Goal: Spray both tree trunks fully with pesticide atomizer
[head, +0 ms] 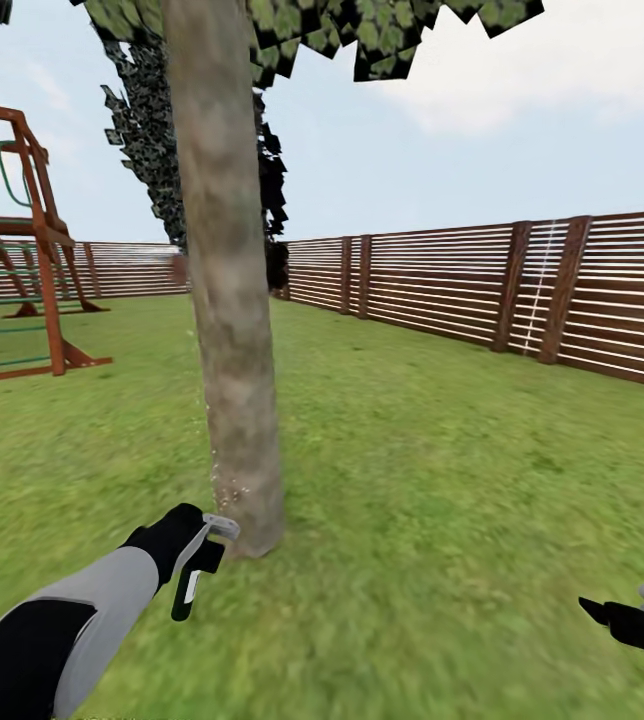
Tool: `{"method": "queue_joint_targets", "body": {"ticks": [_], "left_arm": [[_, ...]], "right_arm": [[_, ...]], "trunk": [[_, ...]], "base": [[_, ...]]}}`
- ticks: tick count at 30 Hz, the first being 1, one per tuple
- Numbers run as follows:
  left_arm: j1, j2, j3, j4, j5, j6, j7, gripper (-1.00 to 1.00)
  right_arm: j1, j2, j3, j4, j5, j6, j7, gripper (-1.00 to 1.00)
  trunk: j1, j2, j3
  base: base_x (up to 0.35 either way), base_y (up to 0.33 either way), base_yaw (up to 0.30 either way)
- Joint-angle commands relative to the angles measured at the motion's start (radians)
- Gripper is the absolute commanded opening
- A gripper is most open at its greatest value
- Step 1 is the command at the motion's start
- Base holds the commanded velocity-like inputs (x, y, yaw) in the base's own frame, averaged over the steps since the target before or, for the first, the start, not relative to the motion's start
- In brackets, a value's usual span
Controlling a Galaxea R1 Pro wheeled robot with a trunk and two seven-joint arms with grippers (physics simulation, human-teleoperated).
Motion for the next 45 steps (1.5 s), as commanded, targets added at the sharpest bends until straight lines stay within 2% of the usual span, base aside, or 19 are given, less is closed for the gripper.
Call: {"method": "queue_joint_targets", "body": {"ticks": [1,12,25,28,31,34,37,42,44,45], "left_arm": [[0.0,0.0,0.0,0.0,-0.001,0.0,0.0,-1.0],[0.0,0.0,0.001,0.0,-0.001,0.0,0.0,-1.0],[0.0,0.002,0.002,0.002,0.001,0.0,0.0,-1.0],[0.0,0.002,0.011,0.002,0.001,0.0,0.0,-1.0],[-0.001,0.006,0.051,-0.008,-0.001,0.004,-0.001,-1.0],[-0.002,0.01,0.063,-0.097,-0.002,0.053,0.0,-1.0],[-0.004,0.034,0.065,-0.227,-0.003,0.168,-0.002,-1.0],[-0.01,0.053,0.065,-0.261,-0.005,0.201,-0.004,-1.0],[-0.015,0.088,0.066,-0.266,-0.005,0.202,-0.005,-1.0],[-0.041,0.112,0.065,-0.268,-0.005,0.225,-0.02,-1.0]], "right_arm": [[0.0,0.0,0.0,0.0,0.0,0.0,0.0,1.0],[0.0,0.0,0.0,0.001,0.0,0.0,0.0,1.0],[0.0,0.0,0.0,0.002,0.0,0.0,0.0,1.0],[0.0,0.0,0.0,0.002,0.0,0.0,0.0,1.0],[0.0,0.0,0.0,0.001,0.0,0.0,0.0,1.0],[0.0,0.0,0.0,0.002,0.0,0.0,0.0,1.0],[0.0,0.0,0.0,0.002,0.0,0.0,0.0,1.0],[0.0,0.0,0.0,0.002,0.0,0.0,0.0,1.0],[0.0,0.0,0.0,0.002,0.0,0.0,-0.001,1.0],[0.0,0.0,0.0,0.002,0.0,0.0,-0.001,1.0]], "trunk": [[0.0,0.0,0.0],[0.0,0.0,0.0],[0.0,0.0,0.0],[0.0,0.0,0.0],[0.0,0.0,0.0],[0.0,0.0,0.0],[0.0,0.0,0.0],[0.0,0.0,0.0],[0.0,0.0,0.0],[0.0,0.0,0.0]], "base": [[0.171,-0.308,0.255],[0.19,-0.29,0.223],[0.005,-0.322,0.014],[0.0,-0.107,0.0],[0.0,-0.017,0.0],[0.0,-0.002,0.0],[0.0,0.0,0.0],[0.0,0.0,0.0],[0.0,0.0,0.0],[0.0,0.0,0.0]]}}
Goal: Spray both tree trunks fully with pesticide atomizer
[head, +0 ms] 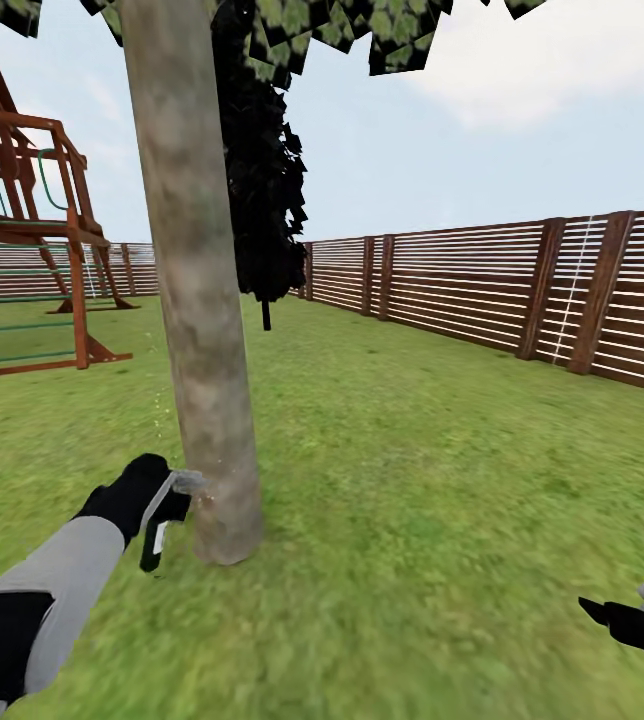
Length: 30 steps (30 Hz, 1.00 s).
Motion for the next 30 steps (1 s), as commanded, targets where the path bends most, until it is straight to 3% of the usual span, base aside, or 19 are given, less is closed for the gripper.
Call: {"method": "queue_joint_targets", "body": {"ticks": [1,3,8,26,30], "left_arm": [[-0.017,0.006,0.0,0.0,0.009,0.011,-0.028,-1.0],[-0.044,0.009,0.0,0.0,0.008,0.018,-0.06,-1.0],[-0.122,0.01,0.0,-0.002,0.007,0.075,-0.073,-1.0],[-0.398,0.007,-0.008,0.001,0.005,0.096,-0.074,-1.0],[-0.431,0.006,-0.008,0.002,0.005,0.099,-0.075,-1.0]], "right_arm": [[0.0,0.0,0.0,0.0,0.0,0.0,0.0,1.0],[0.0,0.0,0.0,0.001,0.0,0.0,0.0,1.0],[0.0,-0.001,0.0,0.002,0.0,0.0,-0.001,1.0],[0.0,-0.001,0.0,0.002,0.0,0.0,-0.004,1.0],[0.0,-0.001,-0.001,0.002,0.0,0.0,-0.004,1.0]], "trunk": [[0.0,0.0,0.0],[0.0,0.0,0.0],[0.0,0.0,0.0],[0.0,0.0,0.0],[0.0,0.0,0.0]], "base": [[0.0,0.0,0.0],[0.0,0.0,0.0],[0.0,0.0,0.0],[0.0,0.0,0.0],[0.0,0.0,0.0]]}}
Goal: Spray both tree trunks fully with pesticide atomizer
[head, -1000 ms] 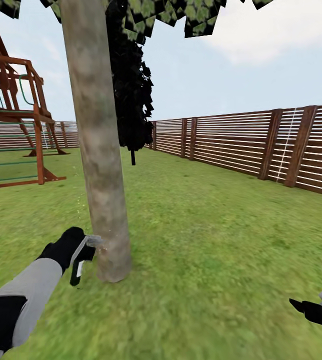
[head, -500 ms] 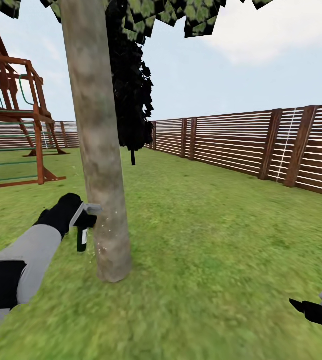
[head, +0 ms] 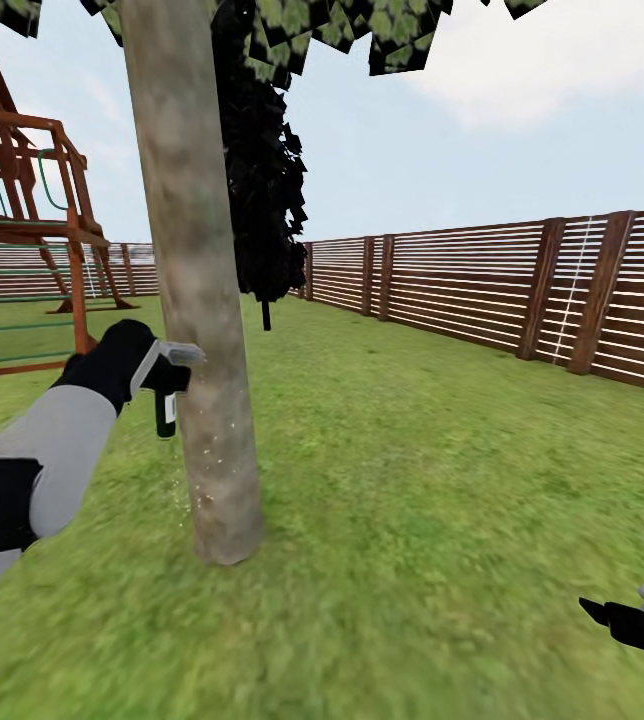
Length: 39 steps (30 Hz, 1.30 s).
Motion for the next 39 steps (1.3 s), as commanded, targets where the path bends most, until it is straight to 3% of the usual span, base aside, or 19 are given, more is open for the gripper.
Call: {"method": "queue_joint_targets", "body": {"ticks": [1,8,11,12,14,18,21,25,30,34,39], "left_arm": [[-0.011,0.0,0.0,0.0,0.0,0.0,0.0,-1.0],[-0.068,0.001,-0.009,0.006,0.0,0.002,0.0,-1.0],[-0.07,0.003,-0.085,0.047,0.001,0.002,0.0,-1.0],[-0.07,0.004,-0.096,0.062,0.001,0.002,0.0,-1.0],[-0.07,0.016,-0.104,0.075,0.001,0.002,0.0,-1.0],[-0.07,0.069,-0.108,0.084,0.001,0.002,-0.002,-1.0],[-0.07,0.075,-0.111,0.14,0.0,-0.001,-0.075,-1.0],[-0.068,0.073,-0.164,0.154,-0.001,-0.005,-0.177,-1.0],[-0.063,0.078,-0.172,0.157,-0.003,-0.027,-0.384,-1.0],[-0.062,0.079,-0.173,0.212,-0.005,-0.044,-0.409,-1.0],[-0.06,0.083,-0.173,0.305,-0.005,-0.116,-0.411,-1.0]], "right_arm": [[0.0,0.0,0.0,0.0,0.0,0.0,0.0,1.0],[0.0,0.0,-0.001,0.0,0.0,0.0,-0.001,1.0],[0.0,0.0,-0.001,0.0,0.0,0.0,0.0,1.0],[0.0,0.0,0.0,0.0,0.0,0.0,0.0,1.0],[0.0,0.0,-0.001,0.0,0.0,0.0,0.0,1.0],[0.0,0.0,-0.001,0.0,0.0,0.0,0.0,1.0],[0.0,0.0,-0.001,0.0,0.0,0.0,0.0,1.0],[0.0,0.0,0.0,0.0,0.0,0.0,0.0,1.0],[0.0,0.0,-0.001,0.0,0.0,0.0,0.0,1.0],[0.0,0.0,-0.001,0.0,0.0,0.0,0.0,1.0],[0.0,0.0,0.0,0.0,0.0,0.0,0.0,1.0]], "trunk": [[0.0,0.0,0.0],[0.0,0.0,0.0],[0.0,0.0,0.0],[0.0,0.0,0.0],[0.0,0.0,0.0],[0.0,0.0,0.0],[0.0,0.0,0.0],[0.0,0.0,0.0],[0.0,0.0,0.0],[0.0,0.0,0.0],[0.0,0.0,0.0]], "base": [[0.0,0.0,0.0],[0.0,0.0,0.0],[0.0,0.0,0.0],[0.0,0.0,0.0],[0.0,0.0,0.0],[0.0,0.0,0.0],[0.0,0.0,0.0],[0.0,0.0,0.0],[0.0,0.0,0.0],[0.0,0.0,0.0],[0.0,0.0,0.0]]}}
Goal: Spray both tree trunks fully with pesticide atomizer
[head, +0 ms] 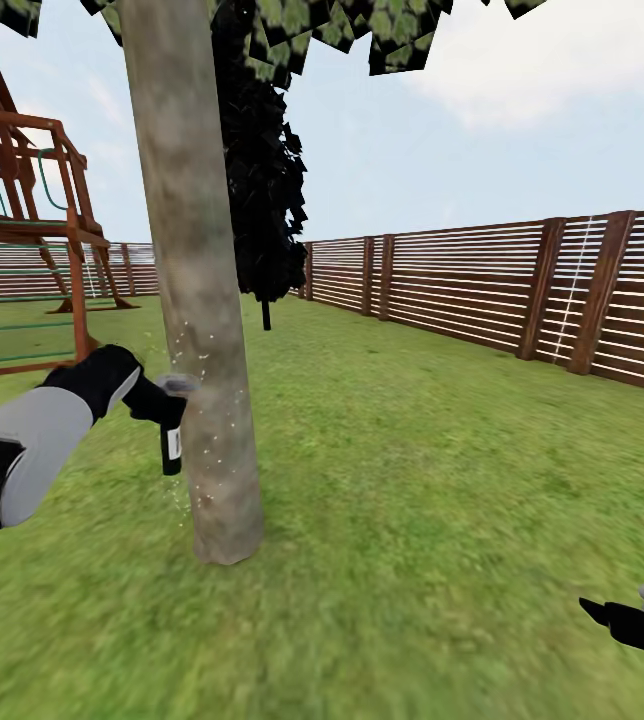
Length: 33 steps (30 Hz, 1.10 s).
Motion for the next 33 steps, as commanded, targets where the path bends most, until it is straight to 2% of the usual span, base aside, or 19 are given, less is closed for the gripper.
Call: {"method": "queue_joint_targets", "body": {"ticks": [1,4,6,7,14,17,24,27,33], "left_arm": [[0.0,0.003,-0.001,0.015,0.001,-0.009,0.0,-1.0],[0.0,0.008,-0.038,0.081,-0.005,-0.073,0.0,-1.0],[0.006,0.01,-0.042,0.106,-0.006,-0.109,0.0,-1.0],[0.032,0.01,-0.043,0.111,-0.007,-0.12,0.0,-1.0],[0.131,0.009,-0.043,0.115,-0.007,-0.164,0.0,-1.0],[0.166,0.006,-0.043,0.115,-0.006,-0.167,0.0,-1.0],[0.245,-0.003,-0.043,0.115,-0.006,-0.224,0.0,-1.0],[0.272,-0.002,-0.043,0.115,-0.005,-0.256,0.0,-1.0],[0.307,-0.003,-0.042,0.115,-0.003,-0.264,-0.001,-1.0]], "right_arm": [[0.0,0.0,0.0,0.0,0.0,0.0,0.0,1.0],[0.0,0.0,0.001,0.0,0.0,0.0,0.0,1.0],[0.0,0.0,0.001,0.0,0.0,0.0,0.0,1.0],[0.0,0.0,0.0,0.0,0.0,0.0,0.0,1.0],[0.0,0.0,0.001,0.0,0.0,0.0,0.0,1.0],[0.0,0.0,0.001,0.0,0.0,0.0,0.0,1.0],[0.0,0.0,0.001,0.0,0.0,0.0,0.001,1.0],[0.0,0.0,0.001,0.0,0.0,0.0,0.002,1.0],[0.0,0.0,0.001,0.0,0.0,0.0,0.002,1.0]], "trunk": [[0.0,0.0,0.0],[0.0,0.0,0.0],[0.0,0.0,0.0],[0.0,0.0,0.0],[0.0,0.0,0.0],[0.0,0.0,0.0],[0.0,0.0,0.0],[0.0,0.0,0.0],[0.0,0.0,0.0]], "base": [[0.0,0.0,0.0],[0.0,0.0,0.0],[0.0,0.0,0.0],[0.0,0.0,0.0],[0.0,0.0,0.0],[0.0,0.0,0.0],[0.0,0.0,0.0],[0.0,0.0,0.0],[0.0,0.0,0.0]]}}
